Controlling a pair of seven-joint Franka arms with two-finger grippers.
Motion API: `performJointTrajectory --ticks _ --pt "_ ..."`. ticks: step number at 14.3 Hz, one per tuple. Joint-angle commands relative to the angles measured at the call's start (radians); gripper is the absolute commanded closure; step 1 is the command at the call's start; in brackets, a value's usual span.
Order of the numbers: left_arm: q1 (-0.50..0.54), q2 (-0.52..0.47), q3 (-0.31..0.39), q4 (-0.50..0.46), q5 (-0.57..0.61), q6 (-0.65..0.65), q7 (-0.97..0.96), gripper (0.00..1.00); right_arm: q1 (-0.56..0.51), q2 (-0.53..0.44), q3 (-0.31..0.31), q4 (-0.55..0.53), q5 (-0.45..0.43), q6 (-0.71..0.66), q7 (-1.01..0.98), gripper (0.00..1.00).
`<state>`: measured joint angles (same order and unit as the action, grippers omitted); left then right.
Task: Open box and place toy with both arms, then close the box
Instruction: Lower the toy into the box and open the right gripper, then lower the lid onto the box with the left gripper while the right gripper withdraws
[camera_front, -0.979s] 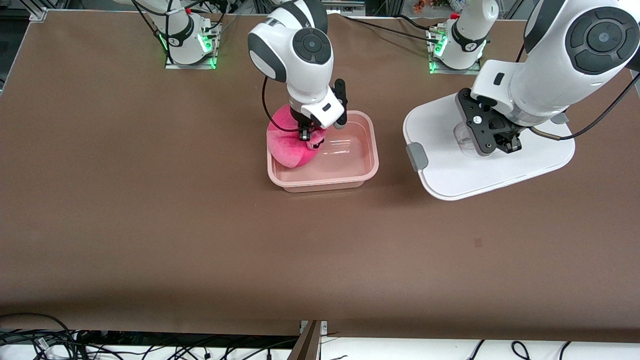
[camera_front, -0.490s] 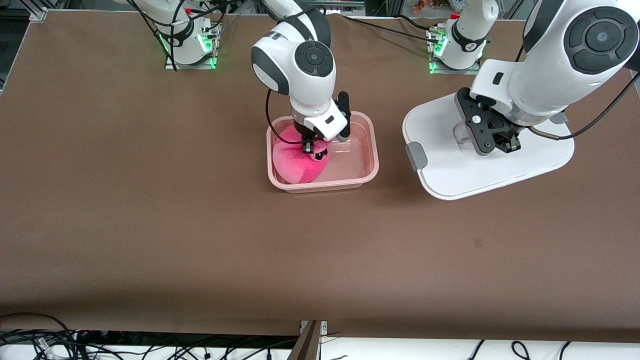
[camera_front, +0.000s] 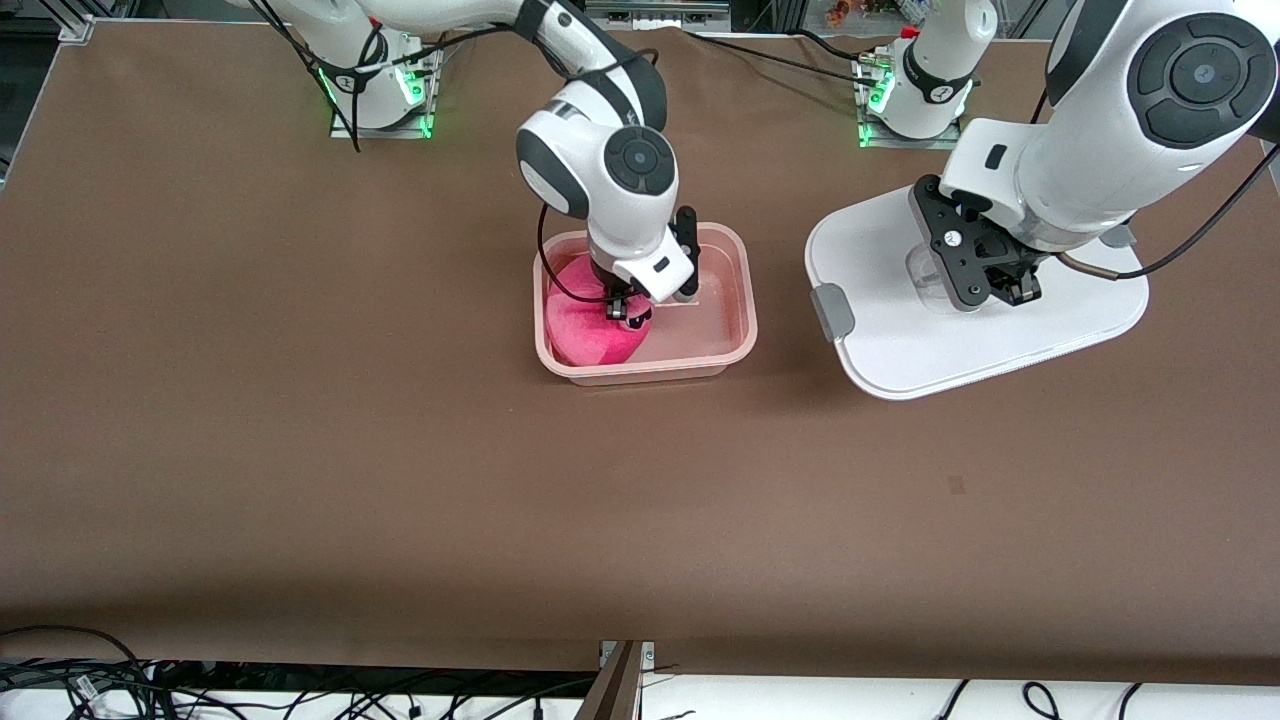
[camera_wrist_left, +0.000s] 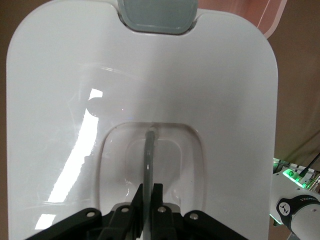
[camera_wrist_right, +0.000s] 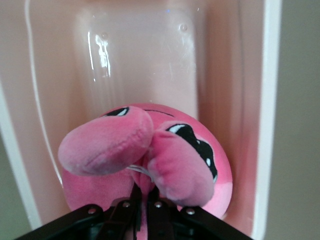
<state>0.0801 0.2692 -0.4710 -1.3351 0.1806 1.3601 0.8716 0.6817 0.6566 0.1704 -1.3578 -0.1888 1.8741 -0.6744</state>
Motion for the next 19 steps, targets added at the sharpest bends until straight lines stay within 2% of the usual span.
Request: performJointTrajectory --ticks 1,2,3,4,5,8,11,13,15,17,19 --pt "0.004 0.005 -0.006 0.024 0.002 -0.021 0.021 1.0 0.01 0.049 0.001 0.031 -0.031 0.031 0.068 1.0" --pt "0.004 0.005 -0.006 0.024 0.002 -0.021 0.021 1.0 0.012 0.057 0.001 0.031 -0.027 0.055 0.099 1.0" --pt "0.004 0.005 -0.006 0.024 0.002 -0.021 0.021 1.0 0.012 0.061 0.003 0.031 -0.026 0.081 0.13 0.7" --pt "0.004 0.005 -0.006 0.024 0.002 -0.021 0.021 1.0 0.013 0.061 0.003 0.031 -0.023 0.121 0.147 0.07" --pt "0.001 0.005 -0.006 0.024 0.003 -0.022 0.023 1.0 0.018 0.061 0.006 0.031 -0.02 0.16 0.157 0.0" --pt "0.0 0.005 -0.006 0.024 0.003 -0.022 0.021 1.0 0.025 0.058 0.021 0.034 -0.012 0.258 0.294 0.0" --pt "-0.005 0.005 -0.008 0.024 0.005 -0.021 0.02 1.0 -0.004 0.014 0.02 0.034 0.025 0.237 0.299 0.0" --pt "-0.009 0.005 -0.009 0.024 0.0 -0.021 0.021 1.0 -0.024 -0.049 0.014 0.034 0.048 0.151 0.302 0.0" --pt "-0.013 0.007 -0.012 0.024 -0.001 -0.021 0.02 1.0 -0.063 -0.124 -0.035 0.034 0.061 0.053 0.302 0.0" --pt "-0.034 0.018 -0.011 0.024 -0.012 -0.016 0.027 1.0 -0.149 -0.201 -0.042 0.035 0.11 -0.021 0.294 0.0" --pt "-0.075 0.062 -0.015 0.025 -0.03 -0.009 0.029 1.0 -0.206 -0.285 -0.049 0.034 0.101 -0.073 0.279 0.0"
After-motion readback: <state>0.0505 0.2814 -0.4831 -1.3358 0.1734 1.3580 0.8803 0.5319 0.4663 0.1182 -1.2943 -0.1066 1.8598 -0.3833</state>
